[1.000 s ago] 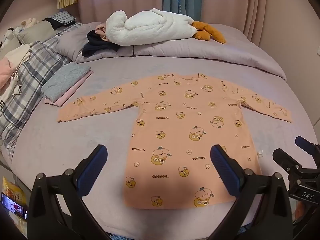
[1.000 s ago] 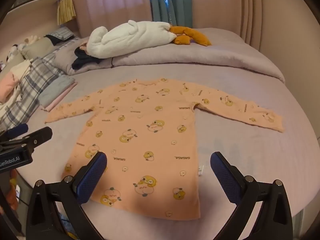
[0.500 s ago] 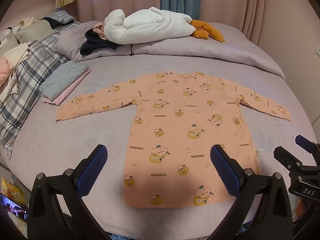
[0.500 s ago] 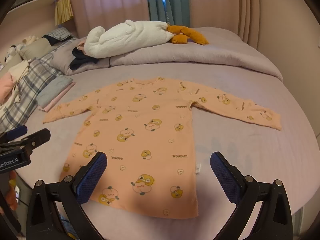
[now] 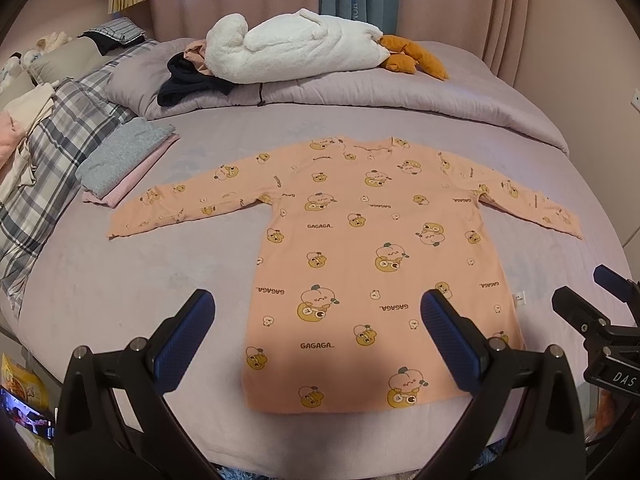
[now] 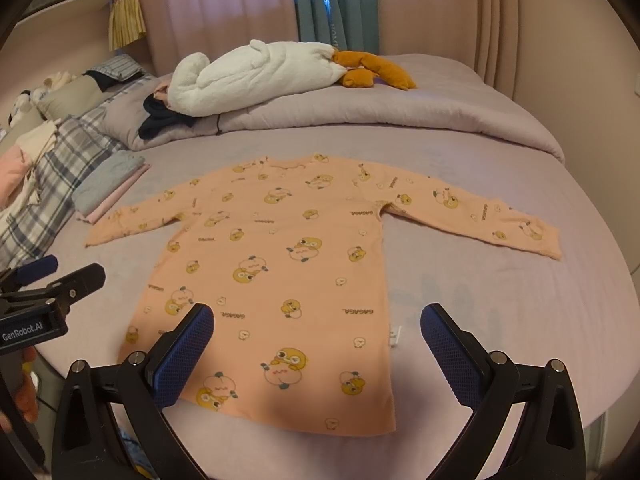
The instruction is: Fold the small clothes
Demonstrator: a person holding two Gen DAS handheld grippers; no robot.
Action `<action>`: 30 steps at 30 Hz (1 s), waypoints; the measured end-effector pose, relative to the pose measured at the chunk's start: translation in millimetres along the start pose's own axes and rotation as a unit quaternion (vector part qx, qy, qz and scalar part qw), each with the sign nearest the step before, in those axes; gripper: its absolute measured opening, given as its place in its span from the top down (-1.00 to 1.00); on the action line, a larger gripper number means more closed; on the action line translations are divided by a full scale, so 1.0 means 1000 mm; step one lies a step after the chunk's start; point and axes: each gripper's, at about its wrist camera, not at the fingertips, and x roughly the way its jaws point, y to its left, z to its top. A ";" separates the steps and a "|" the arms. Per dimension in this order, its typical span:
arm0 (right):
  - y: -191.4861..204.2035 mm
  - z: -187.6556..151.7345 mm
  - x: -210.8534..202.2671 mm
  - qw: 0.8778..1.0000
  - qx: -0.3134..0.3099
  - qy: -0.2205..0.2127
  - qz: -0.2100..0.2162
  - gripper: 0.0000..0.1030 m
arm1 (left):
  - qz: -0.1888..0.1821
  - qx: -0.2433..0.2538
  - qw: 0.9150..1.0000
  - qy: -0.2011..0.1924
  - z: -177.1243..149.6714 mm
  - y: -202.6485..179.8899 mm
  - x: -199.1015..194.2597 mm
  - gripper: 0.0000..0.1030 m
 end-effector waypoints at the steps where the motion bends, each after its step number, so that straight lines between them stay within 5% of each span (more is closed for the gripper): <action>1: 0.000 0.000 0.000 1.000 0.000 0.000 0.000 -0.98 | 0.000 0.000 1.000 0.001 0.000 0.000 0.000 -1.00; 30: -0.002 0.001 -0.004 1.000 -0.001 -0.002 -0.008 -0.98 | -0.006 0.004 1.000 0.007 -0.001 -0.006 0.005 -1.00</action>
